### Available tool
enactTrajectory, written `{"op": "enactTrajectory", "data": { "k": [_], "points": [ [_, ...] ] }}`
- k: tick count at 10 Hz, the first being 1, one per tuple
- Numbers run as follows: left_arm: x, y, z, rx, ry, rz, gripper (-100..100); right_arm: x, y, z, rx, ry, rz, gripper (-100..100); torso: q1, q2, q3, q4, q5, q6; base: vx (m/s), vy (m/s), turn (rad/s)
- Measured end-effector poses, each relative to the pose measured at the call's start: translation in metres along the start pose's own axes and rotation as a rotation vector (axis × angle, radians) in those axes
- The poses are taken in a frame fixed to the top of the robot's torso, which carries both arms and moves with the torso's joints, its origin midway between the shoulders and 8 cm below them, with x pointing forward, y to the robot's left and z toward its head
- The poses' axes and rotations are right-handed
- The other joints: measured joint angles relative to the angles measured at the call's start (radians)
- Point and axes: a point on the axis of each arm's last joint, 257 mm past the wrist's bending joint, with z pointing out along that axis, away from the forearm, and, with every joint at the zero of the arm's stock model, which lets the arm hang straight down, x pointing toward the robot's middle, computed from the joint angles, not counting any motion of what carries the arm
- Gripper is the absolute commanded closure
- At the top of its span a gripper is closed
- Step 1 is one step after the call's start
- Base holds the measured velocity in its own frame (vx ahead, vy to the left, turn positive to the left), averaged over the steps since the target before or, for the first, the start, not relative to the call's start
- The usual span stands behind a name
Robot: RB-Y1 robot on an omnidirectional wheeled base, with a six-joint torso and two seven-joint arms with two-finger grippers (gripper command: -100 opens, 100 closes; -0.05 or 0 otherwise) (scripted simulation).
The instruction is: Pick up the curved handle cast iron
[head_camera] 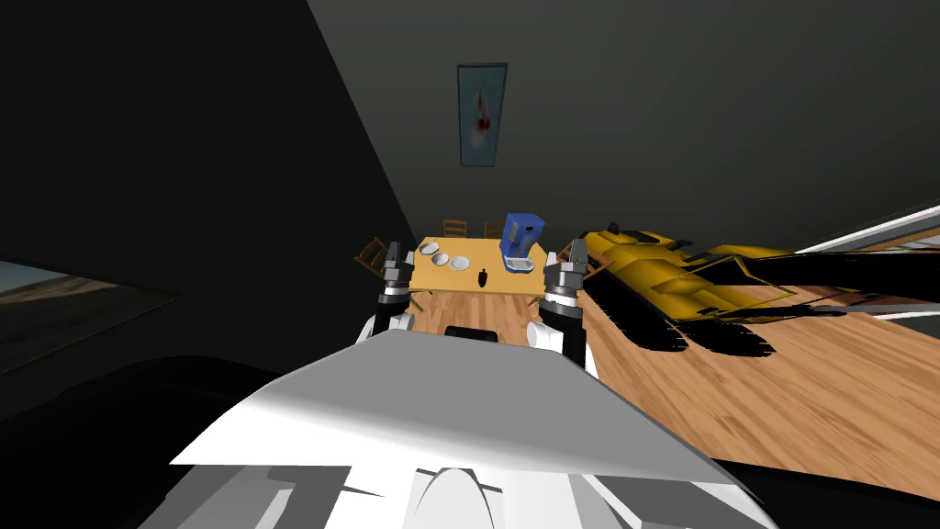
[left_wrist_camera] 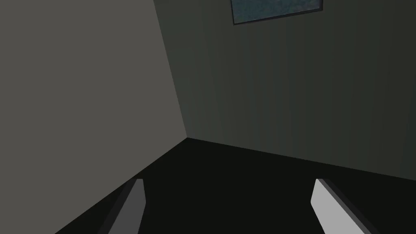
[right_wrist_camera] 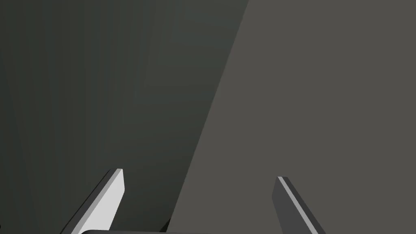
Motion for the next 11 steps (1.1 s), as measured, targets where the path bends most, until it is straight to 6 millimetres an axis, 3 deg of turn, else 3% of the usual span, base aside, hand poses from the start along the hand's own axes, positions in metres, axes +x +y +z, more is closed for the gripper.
{"op": "enactTrajectory", "data": {
  "k": [3, 11],
  "points": [
    [0.000, 0.000, 0.000, 0.000, 0.000, 0.000, 0, 0.024, -0.014, 0.001, 0.044, 0.088, -0.064, -100, 0.003, 0.003, 0.002, 0.001, 0.001, 0.000, -0.043, 0.049, 0.103],
    [0.000, 0.000, 0.000, 0.000, 0.000, 0.000, 0, 0.085, -0.089, -0.016, 0.237, 0.309, -0.302, -100, 0.003, 0.002, 0.001, 0.000, 0.001, 0.000, -0.035, 0.054, 0.112]
  ]
}}
